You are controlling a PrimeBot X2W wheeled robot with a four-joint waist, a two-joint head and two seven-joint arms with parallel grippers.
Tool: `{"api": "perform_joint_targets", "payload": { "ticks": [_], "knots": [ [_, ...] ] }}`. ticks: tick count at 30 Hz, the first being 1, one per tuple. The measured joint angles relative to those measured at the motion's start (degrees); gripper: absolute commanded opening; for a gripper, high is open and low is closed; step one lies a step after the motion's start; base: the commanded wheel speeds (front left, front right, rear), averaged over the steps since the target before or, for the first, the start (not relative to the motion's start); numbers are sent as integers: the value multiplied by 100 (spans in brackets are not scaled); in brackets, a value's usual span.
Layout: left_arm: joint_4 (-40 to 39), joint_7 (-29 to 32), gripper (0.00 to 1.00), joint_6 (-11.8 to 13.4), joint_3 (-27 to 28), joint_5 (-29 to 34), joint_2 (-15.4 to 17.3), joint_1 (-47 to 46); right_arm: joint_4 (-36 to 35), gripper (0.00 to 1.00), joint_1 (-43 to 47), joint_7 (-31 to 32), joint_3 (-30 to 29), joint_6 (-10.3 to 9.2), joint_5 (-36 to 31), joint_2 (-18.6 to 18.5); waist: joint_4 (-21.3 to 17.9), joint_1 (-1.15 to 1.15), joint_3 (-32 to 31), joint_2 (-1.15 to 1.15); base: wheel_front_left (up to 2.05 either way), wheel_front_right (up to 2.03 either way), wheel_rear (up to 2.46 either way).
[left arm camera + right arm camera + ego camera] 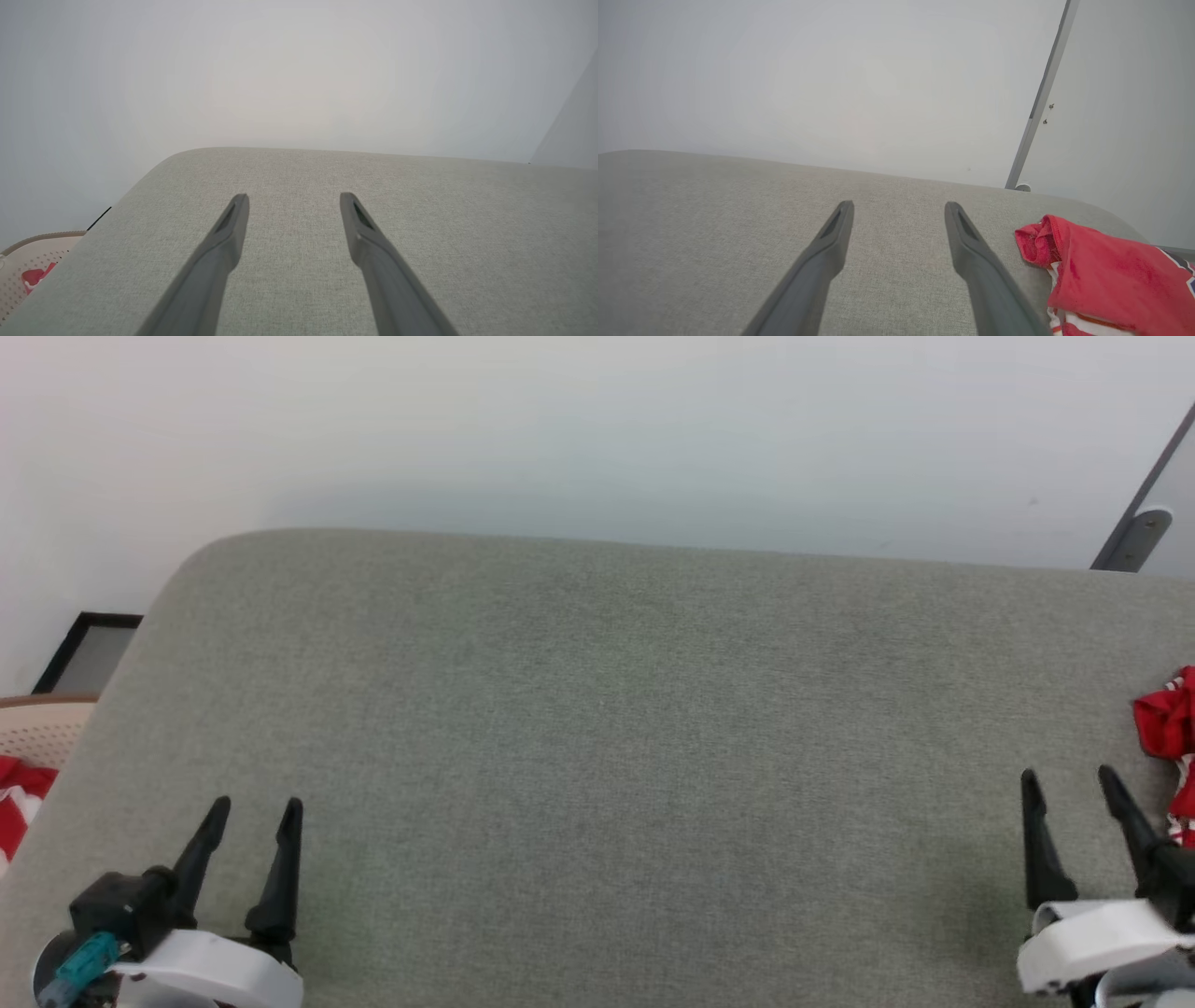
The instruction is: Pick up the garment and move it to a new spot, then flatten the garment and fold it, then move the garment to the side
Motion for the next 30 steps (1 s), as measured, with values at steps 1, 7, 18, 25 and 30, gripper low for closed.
{"api": "perform_joint_targets", "payload": {
  "ticks": [1, 7, 18, 25, 30],
  "knots": [
    [-24, 0, 100, 0, 3, -36, -1, 16, -79, 100, 78, 1, -1, 0, -32, 60, -17, 0, -6, 0, 0, 0, 0],
    [-83, 0, 100, 0, -10, -54, -10, 107, -436, 100, 474, 1, -115, 0, -143, 331, -108, 0, -33, 0, 0, 0, 0],
    [-247, 0, 100, 0, 1, -114, -54, 211, -744, 100, 775, 0, -294, 0, -145, 503, -220, 0, -41, 0, 0, 0, 0],
    [-268, 0, 100, 0, -3, -147, -59, 263, -800, 100, 826, 0, -312, 0, -180, 548, -315, 0, -48, 0, 0, 0, 0],
    [-288, 0, 100, 0, -3, -148, -78, 272, -821, 100, 853, 1, -310, 0, -183, 563, -381, 0, -48, 0, 0, 0, 0]
  ]
}}
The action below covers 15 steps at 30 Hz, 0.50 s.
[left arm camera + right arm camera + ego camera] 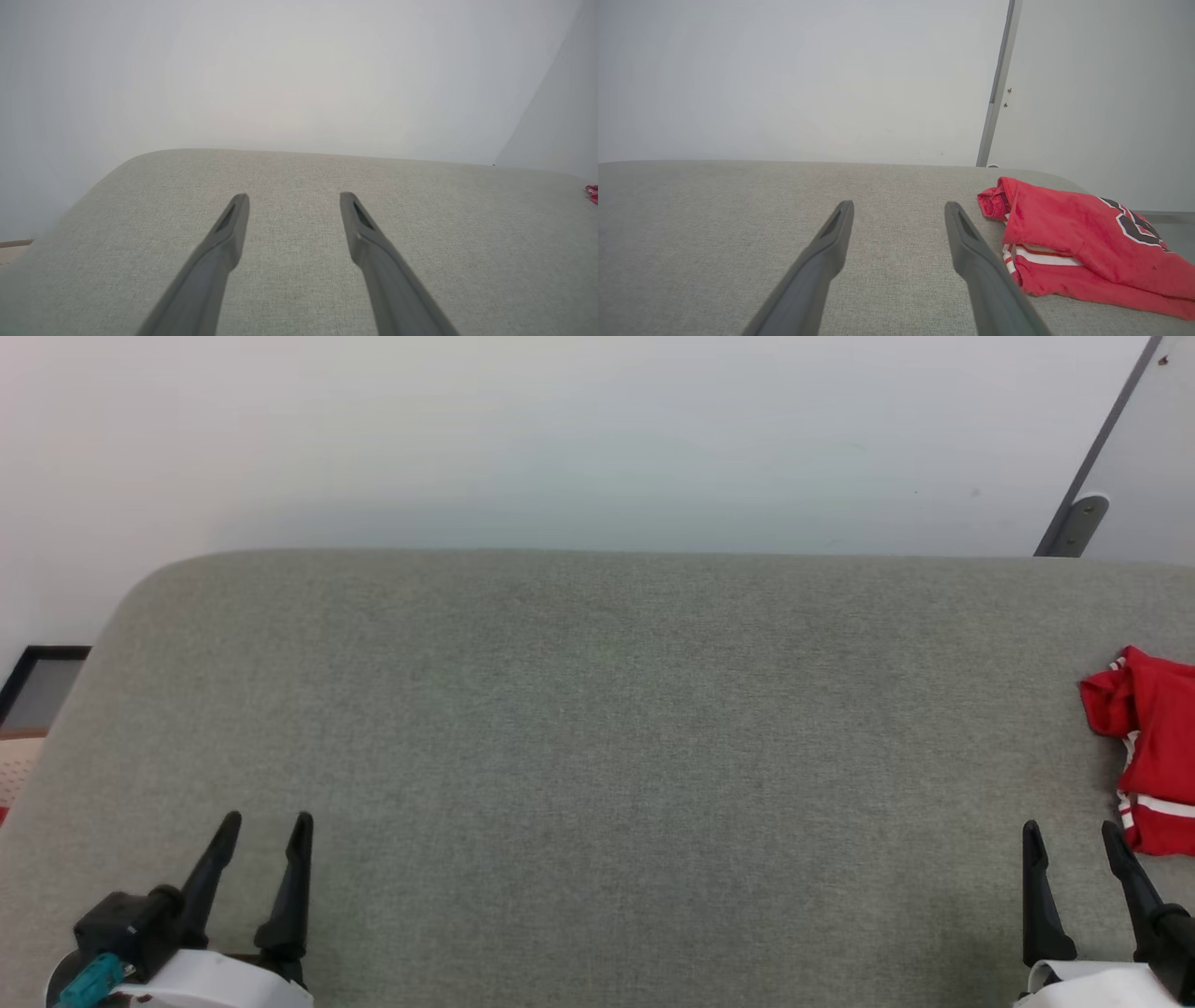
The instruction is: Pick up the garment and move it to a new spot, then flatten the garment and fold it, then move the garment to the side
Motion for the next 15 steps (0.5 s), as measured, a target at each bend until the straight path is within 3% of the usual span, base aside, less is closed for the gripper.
{"api": "perform_joint_targets", "payload": {
  "ticks": [10, 11, 15],
  "knots": [
    [-119, 0, 100, 0, -88, -59, 7, 19, -29, 100, 50, 0, 9, 0, 1, 19, -88, 0, -7, 0, 0, 0, 0],
    [-143, 0, 0, 0, -94, -55, 12, 19, -22, 0, 51, 0, 5, 0, 1, 21, -92, 0, -7, 0, 0, 0, 0],
    [42, 4, 0, -1, -171, -58, -166, 122, 208, 0, 111, 35, 18, 0, 9, 46, -93, 0, -8, 0, 0, 0, 0]
  ]
}}
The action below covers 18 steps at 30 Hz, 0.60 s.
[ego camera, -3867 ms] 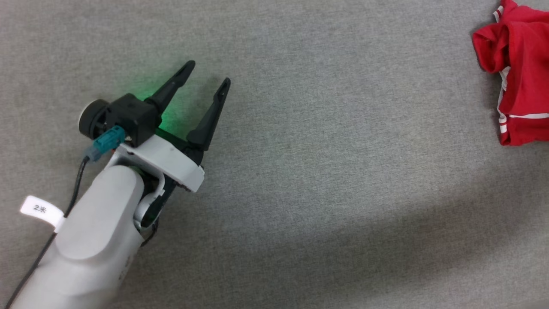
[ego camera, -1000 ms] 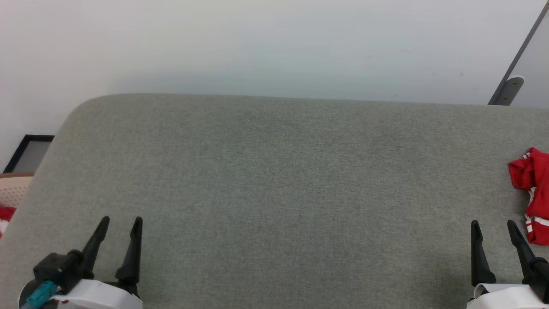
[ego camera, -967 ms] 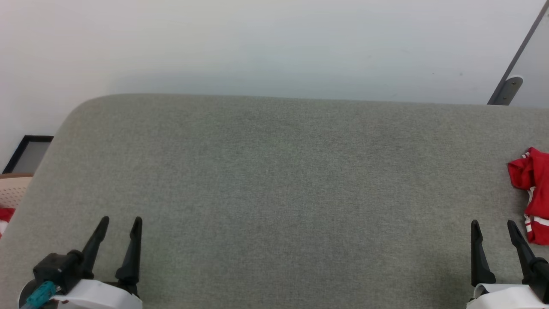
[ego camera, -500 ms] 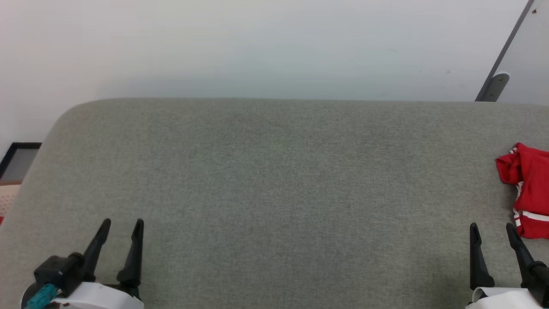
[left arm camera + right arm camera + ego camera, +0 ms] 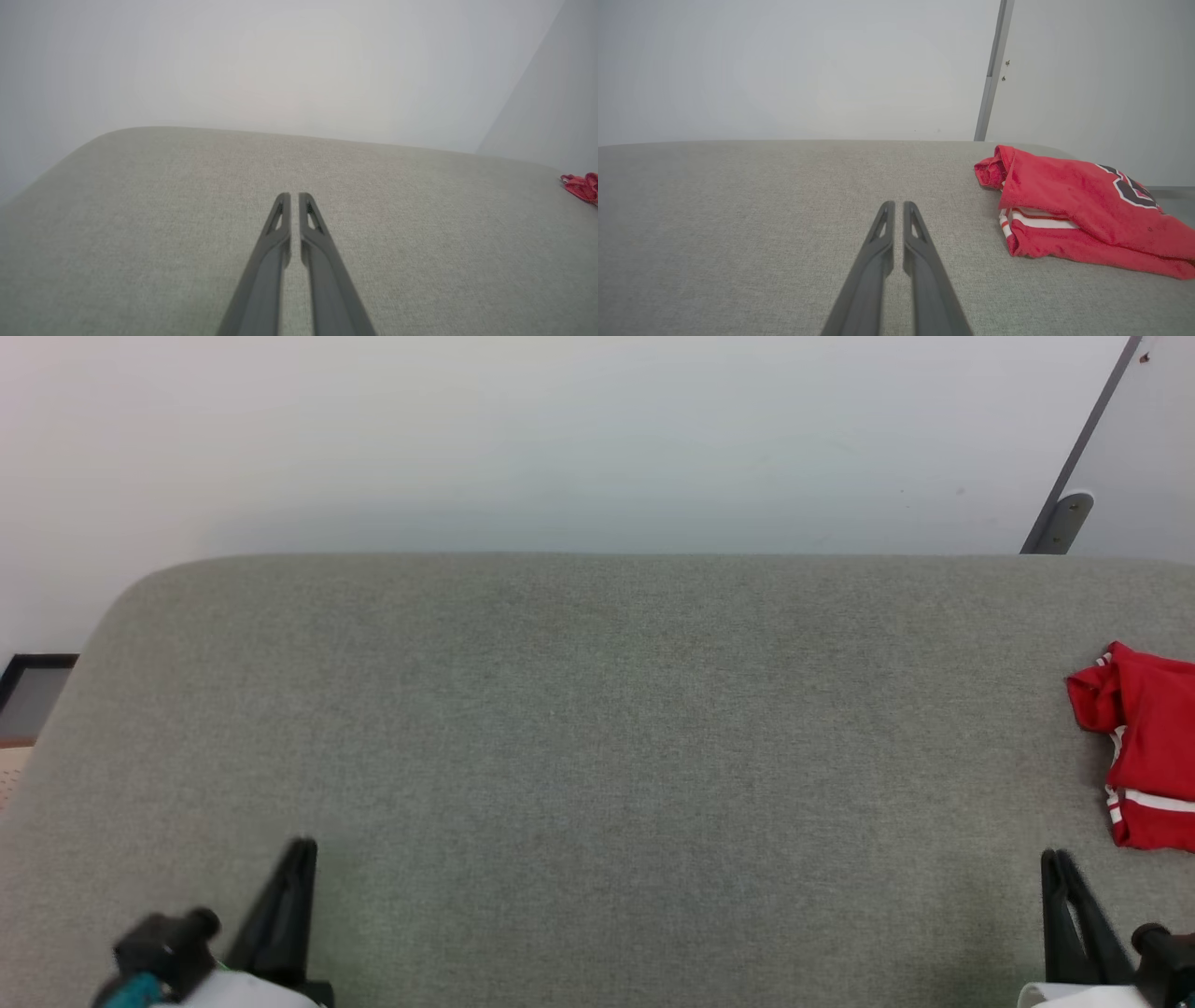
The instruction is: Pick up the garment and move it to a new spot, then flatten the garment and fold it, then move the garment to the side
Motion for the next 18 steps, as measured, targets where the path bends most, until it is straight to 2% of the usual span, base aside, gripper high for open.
{"api": "perform_joint_targets", "payload": {
  "ticks": [4, 18],
  "knots": [
    [155, 49, 0, 0, -53, -83, -181, 126, 191, 0, 11, 64, 5, 0, 100, 29, -2, 0, -2, 0, 0, 0, 0],
    [156, 415, 0, 0, 148, -1280, -432, 80, 224, 0, -40, 441, 43, 0, 1718, 29, -12, 0, -16, 0, 0, 0, 0]
  ]
}}
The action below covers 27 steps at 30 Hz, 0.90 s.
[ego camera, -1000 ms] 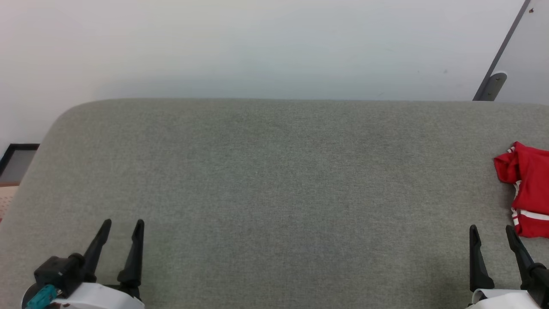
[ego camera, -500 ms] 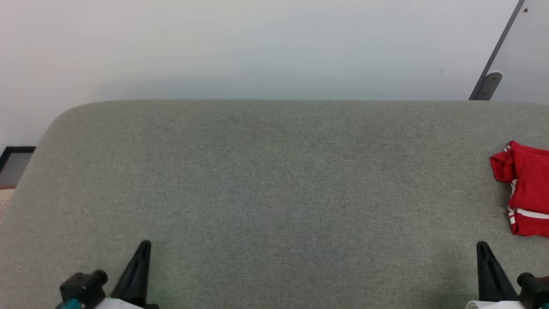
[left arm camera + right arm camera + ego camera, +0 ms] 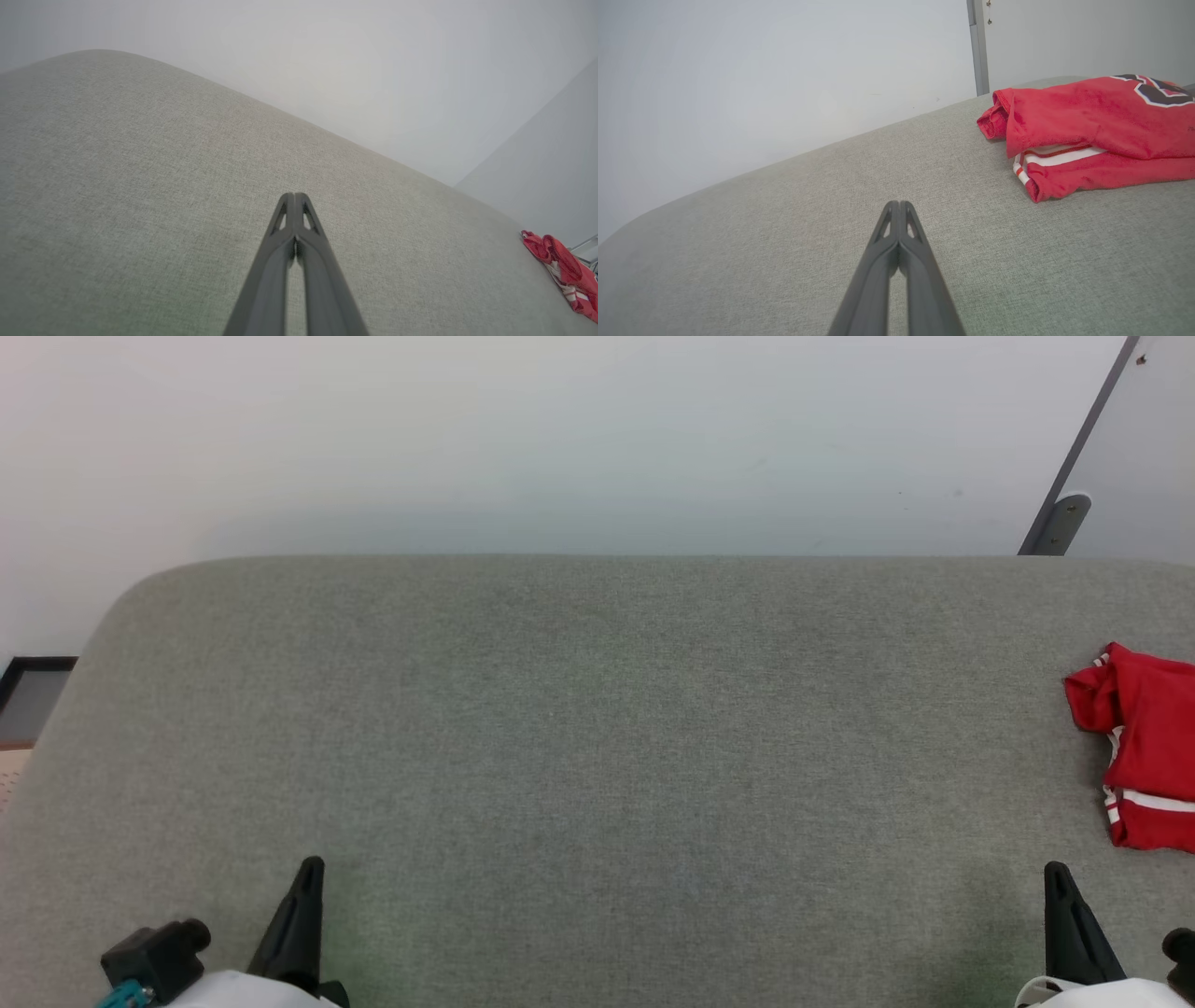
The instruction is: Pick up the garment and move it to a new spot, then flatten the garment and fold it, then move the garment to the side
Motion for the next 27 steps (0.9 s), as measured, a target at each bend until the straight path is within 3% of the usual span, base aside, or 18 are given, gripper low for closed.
{"api": "perform_joint_targets", "payload": {
  "ticks": [27],
  "knots": [
    [-31, 591, 0, 1, 339, -1835, -411, -193, 36, 0, -245, 573, 79, 0, 2504, -3, -19, 0, -27, 0, 0, 0, 0]
  ]
}}
